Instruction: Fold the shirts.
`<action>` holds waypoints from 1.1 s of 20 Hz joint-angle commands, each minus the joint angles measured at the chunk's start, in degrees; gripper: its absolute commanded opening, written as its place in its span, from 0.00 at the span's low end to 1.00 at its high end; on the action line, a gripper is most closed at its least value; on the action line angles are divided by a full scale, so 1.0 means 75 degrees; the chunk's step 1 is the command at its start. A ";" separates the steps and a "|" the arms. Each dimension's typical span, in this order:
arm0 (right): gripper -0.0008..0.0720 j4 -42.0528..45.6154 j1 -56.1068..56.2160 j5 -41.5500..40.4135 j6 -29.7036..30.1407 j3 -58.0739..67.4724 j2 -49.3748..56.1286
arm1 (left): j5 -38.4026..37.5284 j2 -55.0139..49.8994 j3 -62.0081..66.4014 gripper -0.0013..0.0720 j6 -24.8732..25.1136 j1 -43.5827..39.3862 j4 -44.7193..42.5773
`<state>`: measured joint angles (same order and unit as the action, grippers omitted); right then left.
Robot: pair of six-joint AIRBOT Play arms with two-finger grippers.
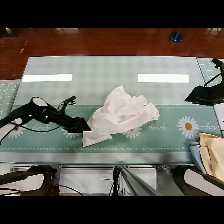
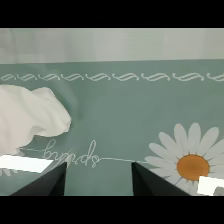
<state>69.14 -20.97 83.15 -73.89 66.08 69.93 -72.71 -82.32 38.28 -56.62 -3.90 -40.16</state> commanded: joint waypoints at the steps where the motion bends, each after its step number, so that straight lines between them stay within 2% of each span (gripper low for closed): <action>1: 0.68 -0.0047 -0.0020 -0.0070 0.0017 -0.0221 -0.0009 | 0.0280 -0.0734 0.0507 0.97 -0.0379 -0.0697 -0.0061; 2: 0.68 -0.0044 -0.0020 -0.0082 0.0023 -0.0221 -0.0017 | 0.0303 -0.0854 0.0746 0.89 -0.0638 -0.0825 -0.0070; 4: 0.68 -0.0099 -0.0020 -0.0085 0.0041 -0.0221 -0.0023 | 0.0280 -0.1075 0.1201 0.36 -0.1014 -0.0941 -0.0067; 5: 0.68 -0.0152 -0.0020 -0.0085 0.0058 -0.0221 -0.0023 | 0.0204 -0.1105 0.1346 0.14 -0.1000 -0.0959 -0.0070; 8: 0.68 -0.0166 -0.0023 -0.0140 0.0114 -0.0221 -0.0020 | -0.0289 -0.1084 0.1620 0.05 -0.0912 -0.0950 -0.0073; 10: 0.68 -0.0181 -0.0023 -0.0364 0.0221 -0.0227 -0.0015 | -0.0653 -0.1037 0.1655 0.05 -0.0804 -0.0950 -0.0070; 12: 0.76 -0.0361 -0.0023 -0.0580 0.0385 -0.0265 0.0020 | -0.0766 -0.0941 0.1655 0.05 -0.0804 -0.0950 -0.0070; 14: 0.78 -0.1198 -0.0020 -0.0653 0.0836 -0.0490 0.0172 | -0.0839 -0.0863 0.1655 0.05 -0.0804 -0.0950 -0.0070; 15: 0.82 -0.1746 -0.0020 -0.0720 0.1093 -0.0682 0.0277 | -0.0912 -0.0851 0.1655 0.05 -0.0801 -0.0947 -0.0070; 17: 0.82 -0.2463 -0.0020 -0.0950 0.1402 -0.1189 0.0495 | -0.1093 -0.0848 0.1655 0.05 -0.0804 -0.0950 -0.0070; 22: 0.82 -0.3080 0.0178 -0.1215 0.2127 -0.2518 0.1163 | -0.1346 -0.0842 0.1655 0.05 -0.0807 -0.0944 -0.0067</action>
<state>50.52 -20.58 75.48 -61.80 52.18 76.14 -81.36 -88.71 50.65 -62.70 -11.00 -40.73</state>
